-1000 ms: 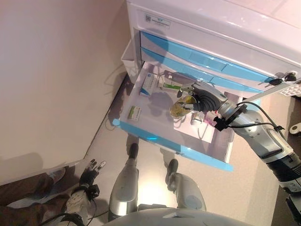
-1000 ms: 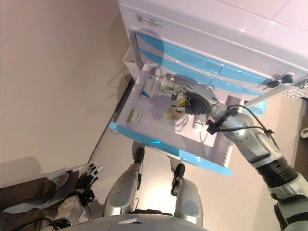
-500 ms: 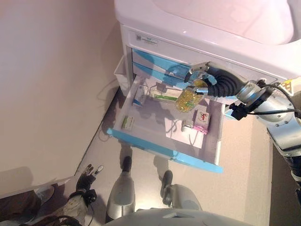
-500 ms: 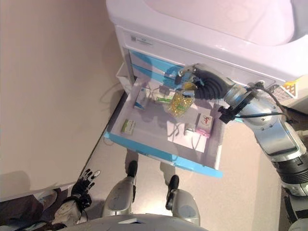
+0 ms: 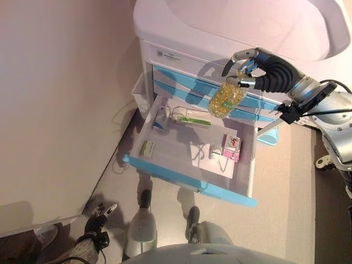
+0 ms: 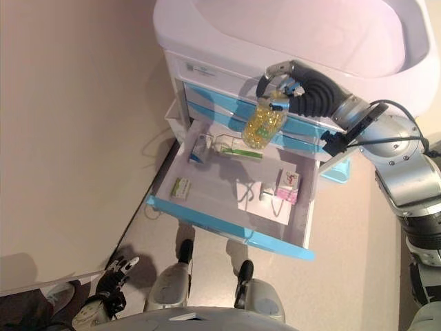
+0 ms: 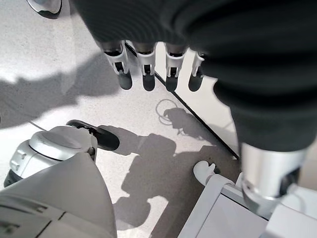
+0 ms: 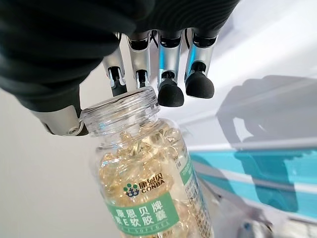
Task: Open the drawer and pick up the medicine
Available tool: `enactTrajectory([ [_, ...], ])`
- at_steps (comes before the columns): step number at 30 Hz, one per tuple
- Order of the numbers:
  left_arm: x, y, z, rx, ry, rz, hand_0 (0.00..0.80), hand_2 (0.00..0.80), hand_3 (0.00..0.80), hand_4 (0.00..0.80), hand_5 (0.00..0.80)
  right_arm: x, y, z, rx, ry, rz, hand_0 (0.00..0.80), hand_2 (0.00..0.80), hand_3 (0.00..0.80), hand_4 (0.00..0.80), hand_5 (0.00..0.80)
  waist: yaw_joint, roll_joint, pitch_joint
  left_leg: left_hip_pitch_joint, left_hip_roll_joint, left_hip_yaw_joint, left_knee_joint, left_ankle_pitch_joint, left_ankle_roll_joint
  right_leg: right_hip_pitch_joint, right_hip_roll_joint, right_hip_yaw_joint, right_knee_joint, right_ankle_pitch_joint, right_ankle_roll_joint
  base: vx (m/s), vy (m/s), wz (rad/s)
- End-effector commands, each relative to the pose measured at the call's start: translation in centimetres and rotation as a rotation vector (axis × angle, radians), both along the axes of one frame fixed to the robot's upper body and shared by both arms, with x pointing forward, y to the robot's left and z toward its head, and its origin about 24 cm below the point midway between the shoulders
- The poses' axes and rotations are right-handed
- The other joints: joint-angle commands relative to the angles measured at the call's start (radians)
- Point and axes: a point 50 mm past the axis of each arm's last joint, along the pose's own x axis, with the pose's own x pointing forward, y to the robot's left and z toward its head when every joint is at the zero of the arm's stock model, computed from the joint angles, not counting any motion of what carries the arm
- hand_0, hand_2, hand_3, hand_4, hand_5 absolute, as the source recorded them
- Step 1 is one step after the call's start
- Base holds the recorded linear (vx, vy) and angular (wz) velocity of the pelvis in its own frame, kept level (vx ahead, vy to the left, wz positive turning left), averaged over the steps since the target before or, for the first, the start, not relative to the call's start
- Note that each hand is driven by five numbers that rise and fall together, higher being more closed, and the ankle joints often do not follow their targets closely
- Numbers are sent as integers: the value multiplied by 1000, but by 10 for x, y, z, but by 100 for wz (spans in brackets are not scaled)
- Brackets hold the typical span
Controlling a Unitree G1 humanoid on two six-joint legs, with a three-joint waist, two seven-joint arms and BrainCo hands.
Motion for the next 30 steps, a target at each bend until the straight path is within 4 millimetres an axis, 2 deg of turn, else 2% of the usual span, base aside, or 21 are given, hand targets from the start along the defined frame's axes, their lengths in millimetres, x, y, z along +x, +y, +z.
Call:
enactTrajectory([
  [1,-16,19,3,68,63,-5,0,0,0,0,0,0,-3,33,60,-66,-13,800,800,800,800,800,25,-28,-75,8,9,-9,35,-127,-15,-9,-32,-7,-17,34,55,50,1,1],
  [13,-31,31,4,84,112,16,0,0,0,0,0,19,-29,86,239,-71,-164,800,800,800,800,800,45,-45,-107,23,6,-23,19,-127,-16,13,-32,-19,-33,34,53,54,-10,1],
  [17,-36,34,4,90,131,23,0,0,0,0,0,28,-48,105,352,-60,-240,800,800,800,800,800,53,-50,-120,30,4,-29,12,-128,-16,21,-31,-24,-37,32,51,66,-8,2],
  [23,-43,41,6,98,155,33,0,0,0,0,0,37,-87,136,485,-55,-435,800,800,800,800,800,75,-55,-141,36,-2,-43,-1,-124,-17,32,-32,-32,-46,34,51,70,-6,4],
  [27,-43,43,7,97,162,25,0,0,0,0,0,40,-110,142,486,-38,-573,800,800,800,800,800,87,-54,-146,36,-6,-51,-5,-121,-17,36,-33,-37,-50,33,48,42,-6,8],
  [30,-44,43,7,96,165,28,0,0,0,0,0,42,-115,142,478,-24,-619,800,800,800,800,800,90,-51,-146,36,-7,-52,-6,-119,-17,36,-35,-41,-50,34,48,7,-1,2],
])
